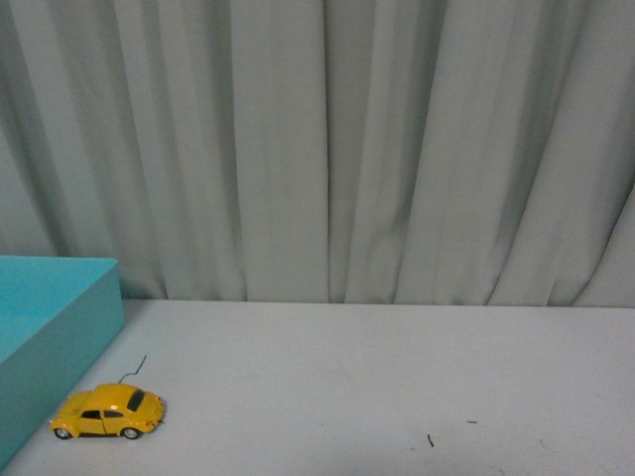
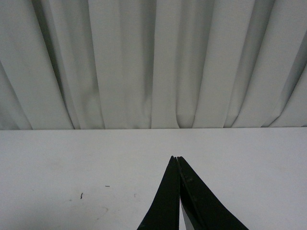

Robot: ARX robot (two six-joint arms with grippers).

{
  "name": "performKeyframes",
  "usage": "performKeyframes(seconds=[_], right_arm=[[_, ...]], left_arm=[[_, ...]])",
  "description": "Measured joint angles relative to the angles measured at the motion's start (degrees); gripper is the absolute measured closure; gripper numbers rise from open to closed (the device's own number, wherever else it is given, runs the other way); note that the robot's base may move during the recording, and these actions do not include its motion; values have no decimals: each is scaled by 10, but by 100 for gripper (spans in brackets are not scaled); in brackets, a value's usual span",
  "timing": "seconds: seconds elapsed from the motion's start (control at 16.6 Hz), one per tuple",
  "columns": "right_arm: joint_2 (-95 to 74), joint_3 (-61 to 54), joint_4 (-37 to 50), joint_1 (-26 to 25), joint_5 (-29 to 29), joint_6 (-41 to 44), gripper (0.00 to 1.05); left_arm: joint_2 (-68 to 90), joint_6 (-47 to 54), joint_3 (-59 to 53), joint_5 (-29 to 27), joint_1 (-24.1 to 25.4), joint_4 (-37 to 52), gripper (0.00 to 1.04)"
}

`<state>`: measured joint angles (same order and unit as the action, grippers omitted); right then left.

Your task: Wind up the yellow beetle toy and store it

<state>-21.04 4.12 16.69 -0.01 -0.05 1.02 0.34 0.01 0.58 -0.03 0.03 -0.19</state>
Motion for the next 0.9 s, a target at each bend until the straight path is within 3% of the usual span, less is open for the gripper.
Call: performKeyframes(seconds=[0.54, 0.66, 0.72, 0.9], right_arm=[[99, -35, -52, 0, 0, -1, 103], [116, -35, -76, 0, 0, -2, 103], [177, -35, -164, 0, 0, -2, 103], [207, -35, -171, 0, 1, -2, 103]], left_arm=[[0, 0, 0, 0, 0, 0, 7], [0, 0, 0, 0, 0, 0, 7], [0, 0, 0, 0, 0, 0, 7], [0, 0, 0, 0, 0, 0, 7]])
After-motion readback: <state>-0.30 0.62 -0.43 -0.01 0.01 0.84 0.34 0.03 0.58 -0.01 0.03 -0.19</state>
